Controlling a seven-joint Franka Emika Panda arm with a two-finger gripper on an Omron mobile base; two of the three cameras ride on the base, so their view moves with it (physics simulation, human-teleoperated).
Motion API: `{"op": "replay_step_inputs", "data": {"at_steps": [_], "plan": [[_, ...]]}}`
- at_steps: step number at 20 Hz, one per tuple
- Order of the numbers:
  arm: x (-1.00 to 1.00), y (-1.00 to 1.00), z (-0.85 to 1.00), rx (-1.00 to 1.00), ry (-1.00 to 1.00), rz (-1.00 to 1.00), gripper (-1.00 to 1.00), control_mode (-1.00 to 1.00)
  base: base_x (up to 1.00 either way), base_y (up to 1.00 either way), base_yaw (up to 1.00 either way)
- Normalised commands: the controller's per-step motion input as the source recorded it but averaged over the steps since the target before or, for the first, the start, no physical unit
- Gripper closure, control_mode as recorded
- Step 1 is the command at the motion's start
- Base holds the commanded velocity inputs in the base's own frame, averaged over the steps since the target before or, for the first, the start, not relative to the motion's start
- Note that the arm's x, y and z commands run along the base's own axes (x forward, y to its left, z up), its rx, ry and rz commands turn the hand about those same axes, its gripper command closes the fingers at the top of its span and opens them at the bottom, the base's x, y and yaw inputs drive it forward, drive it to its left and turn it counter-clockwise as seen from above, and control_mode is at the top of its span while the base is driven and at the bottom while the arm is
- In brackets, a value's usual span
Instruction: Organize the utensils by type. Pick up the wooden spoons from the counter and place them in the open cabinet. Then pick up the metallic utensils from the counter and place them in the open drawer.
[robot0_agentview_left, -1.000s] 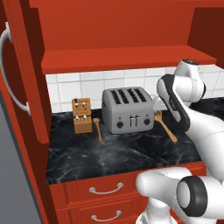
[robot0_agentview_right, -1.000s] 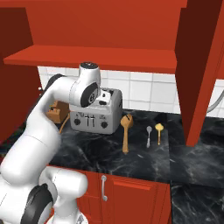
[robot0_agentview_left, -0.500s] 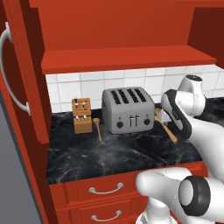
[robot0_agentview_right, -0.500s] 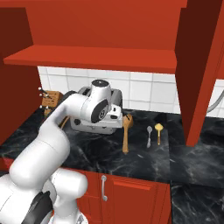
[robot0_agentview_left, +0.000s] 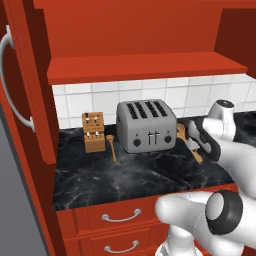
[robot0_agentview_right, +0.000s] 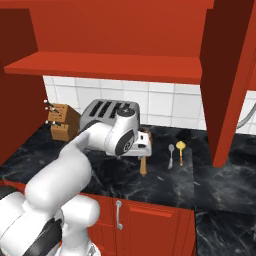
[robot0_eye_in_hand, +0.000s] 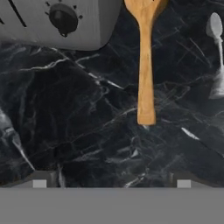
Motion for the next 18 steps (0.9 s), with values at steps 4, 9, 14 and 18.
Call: {"op": "replay_step_inputs", "data": {"at_steps": [4, 9, 14, 18], "plan": [[0.21, -0.37, -0.36, 0.00, 0.00, 0.04, -1.00, -1.00, 0.00, 0.00, 0.00], [0.19, -0.29, -0.35, 0.00, 0.00, 0.03, -1.00, -1.00, 0.00, 0.00, 0.00], [0.24, -0.02, -0.21, 0.00, 0.00, 0.01, -1.00, -1.00, 0.00, 0.00, 0.00], [0.28, 0.00, -0.16, 0.00, 0.00, 0.02, -1.00, -1.00, 0.00, 0.00, 0.00]]}}
